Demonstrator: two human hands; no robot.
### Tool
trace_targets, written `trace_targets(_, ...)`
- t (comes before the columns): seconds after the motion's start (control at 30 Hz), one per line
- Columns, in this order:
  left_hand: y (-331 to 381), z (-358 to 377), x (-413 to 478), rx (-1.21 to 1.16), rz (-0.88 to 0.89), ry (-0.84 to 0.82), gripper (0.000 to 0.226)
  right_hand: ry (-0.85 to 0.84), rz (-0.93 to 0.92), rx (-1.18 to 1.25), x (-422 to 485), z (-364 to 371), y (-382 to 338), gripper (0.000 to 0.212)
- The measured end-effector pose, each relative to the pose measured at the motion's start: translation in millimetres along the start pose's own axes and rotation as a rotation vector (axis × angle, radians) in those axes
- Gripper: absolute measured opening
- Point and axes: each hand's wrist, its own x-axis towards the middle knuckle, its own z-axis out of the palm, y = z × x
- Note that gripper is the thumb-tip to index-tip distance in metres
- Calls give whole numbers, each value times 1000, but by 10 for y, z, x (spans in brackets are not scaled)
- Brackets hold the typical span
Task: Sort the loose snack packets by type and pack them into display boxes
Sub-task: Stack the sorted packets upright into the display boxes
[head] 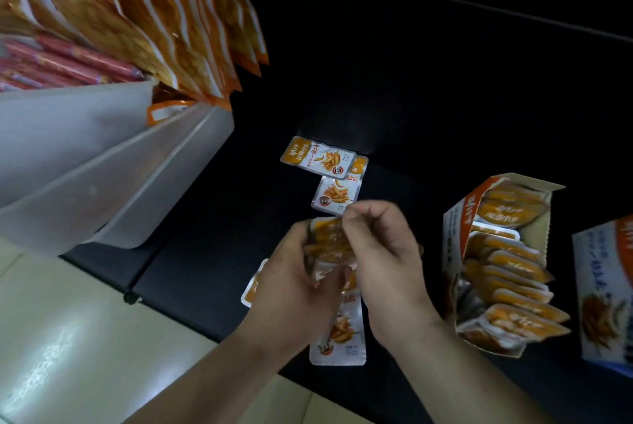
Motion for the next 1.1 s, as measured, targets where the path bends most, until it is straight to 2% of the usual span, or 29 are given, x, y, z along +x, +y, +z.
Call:
trace_targets(0.17,39,-2,-92,-86,15,-65,48,-48,145,8,-8,52,42,16)
trace_targets(0.3,262,-47,-76,-44,109,-72,47,-117,133,-11,-110,-71,-274,24)
trace_targets(0.37,505,-59,-69,-120,141,-96,42,-121,1,-119,-214,-269,-542,28)
trace_targets(0.43,737,-6,-47,-228,131,-153,41,-19,-232,-280,-266,-601,-824,34)
trace_targets(0.5,928,90,-16,-305,105,-188,43,68,-380,-571,-222,-1041,-984,28)
trace_targets(0.53,999,145,7,-313,106,-201,43,91,-364,-746,-171,-1275,-984,23)
trace_targets(0.6,1153,264,41,-305,129,-203,41,81,-215,-986,-90,-1647,-916,23)
trace_targets(0.67,1307,406,80,-295,160,-208,38,28,-85,-1096,-35,-1840,-795,31)
trace_targets(0.77,1460,623,149,-268,208,-258,40,-63,-19,-1226,7,-1876,-703,43)
trace_targets(0.87,1516,811,234,-217,223,-289,42,-93,-9,-1207,61,-1879,-683,46)
trace_targets(0.97,1493,897,344,-213,216,-270,43,-171,1,-1065,109,-1972,-611,41)
trace_targets(1.1,1517,920,383,-192,220,-320,44,-305,-125,-869,-104,-2195,-455,37)
